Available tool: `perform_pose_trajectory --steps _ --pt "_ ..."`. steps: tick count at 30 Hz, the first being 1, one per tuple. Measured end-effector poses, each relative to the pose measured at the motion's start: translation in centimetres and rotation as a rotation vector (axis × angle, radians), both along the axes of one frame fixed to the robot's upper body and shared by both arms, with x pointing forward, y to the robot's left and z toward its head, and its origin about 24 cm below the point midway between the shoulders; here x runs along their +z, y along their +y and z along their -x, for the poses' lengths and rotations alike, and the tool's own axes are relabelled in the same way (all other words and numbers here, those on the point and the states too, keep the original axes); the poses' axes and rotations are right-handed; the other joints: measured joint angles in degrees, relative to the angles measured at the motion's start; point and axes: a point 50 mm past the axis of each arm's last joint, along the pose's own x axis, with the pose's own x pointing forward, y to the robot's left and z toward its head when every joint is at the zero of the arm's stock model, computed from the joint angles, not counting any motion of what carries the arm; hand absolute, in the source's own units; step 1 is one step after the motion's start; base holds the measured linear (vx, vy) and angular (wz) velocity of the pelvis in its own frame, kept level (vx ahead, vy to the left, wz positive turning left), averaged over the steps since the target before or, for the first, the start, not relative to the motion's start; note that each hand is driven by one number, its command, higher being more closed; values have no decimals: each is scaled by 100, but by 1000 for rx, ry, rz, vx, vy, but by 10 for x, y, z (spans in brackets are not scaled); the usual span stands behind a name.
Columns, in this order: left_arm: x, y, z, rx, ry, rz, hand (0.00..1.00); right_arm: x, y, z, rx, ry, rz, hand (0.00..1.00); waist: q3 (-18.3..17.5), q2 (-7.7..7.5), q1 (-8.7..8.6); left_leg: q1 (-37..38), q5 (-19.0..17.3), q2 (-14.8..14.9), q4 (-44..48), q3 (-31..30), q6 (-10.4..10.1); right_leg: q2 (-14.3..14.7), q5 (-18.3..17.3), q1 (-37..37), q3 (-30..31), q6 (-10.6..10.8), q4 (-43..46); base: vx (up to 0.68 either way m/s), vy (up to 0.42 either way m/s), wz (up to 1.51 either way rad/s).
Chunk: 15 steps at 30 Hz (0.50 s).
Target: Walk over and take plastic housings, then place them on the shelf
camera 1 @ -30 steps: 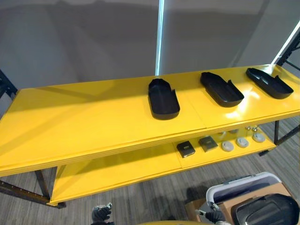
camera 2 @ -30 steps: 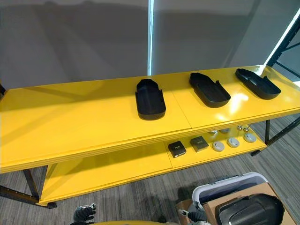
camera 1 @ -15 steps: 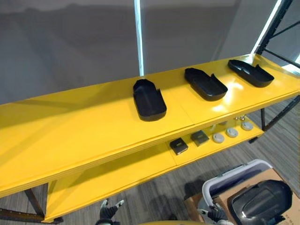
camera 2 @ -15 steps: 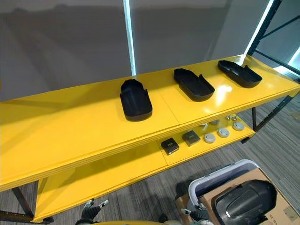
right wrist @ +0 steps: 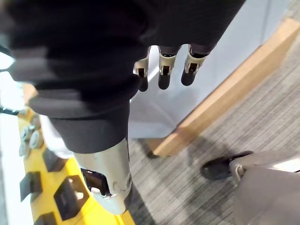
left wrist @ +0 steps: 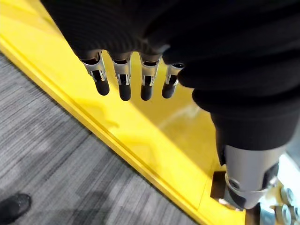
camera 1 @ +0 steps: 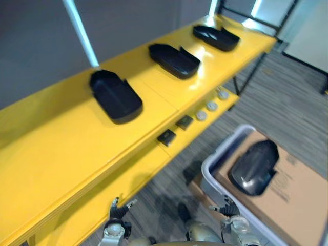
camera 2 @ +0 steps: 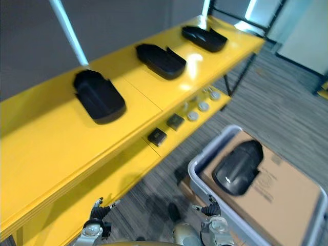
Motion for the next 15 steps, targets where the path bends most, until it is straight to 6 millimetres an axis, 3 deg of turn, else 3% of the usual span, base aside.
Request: perform_pose_trajectory --steps 1,2,4,9,11,12,13,14,15 --pt "-1 0 2 2 5 2 0 -1 -1 3 1 12 2 0 0 -61 29 89 -19 -17 24 164 -34 -118 -128 118 -269 -19 -111 -37 -128 -66" --pt "-1 1 3 5 9 2 0 -2 -1 3 2 19 5 0 6 -40 16 104 -9 0 26 176 -60 -51 -28 158 -261 -29 -208 -57 -129 -62" --pt "-4 -10 6 10 16 32 0 -3 -1 3 12 32 10 0 -79 45 27 155 96 110 -177 271 -239 307 562 526 41 -96 -1263 -41 -134 -65" --pt "-10 -17 17 5 53 51 0 -5 1 9 12 45 5 0 -85 -131 110 447 149 296 -181 760 -346 556 877 852 548 -234 -1805 0 -145 -65" --pt "-12 -16 22 13 68 50 0 -7 1 14 8 57 4 0 -78 -121 115 478 -13 585 347 765 -532 683 803 951 752 -257 -1783 9 -87 -63" --pt "-12 -14 24 29 72 52 0 -7 2 15 6 59 0 0 -43 -68 163 305 -182 951 1244 757 -561 814 649 958 913 -372 -1627 -18 -103 -89" --pt "-14 -15 30 48 85 61 0 -7 1 14 6 54 2 0 -19 -25 172 79 -161 1313 2282 670 -500 932 522 949 1065 -446 -1349 -8 -122 -96" --pt "-15 -14 32 59 87 65 0 -6 0 13 4 49 5 0 9 28 168 -68 -81 1439 2750 483 -367 996 452 933 1184 -478 -1171 56 -80 -98" --pt "-15 -18 32 58 83 73 0 -5 -4 12 5 47 18 0 38 72 180 -402 -7 1398 3332 -198 -133 1048 318 920 1436 -448 -806 104 43 -106"
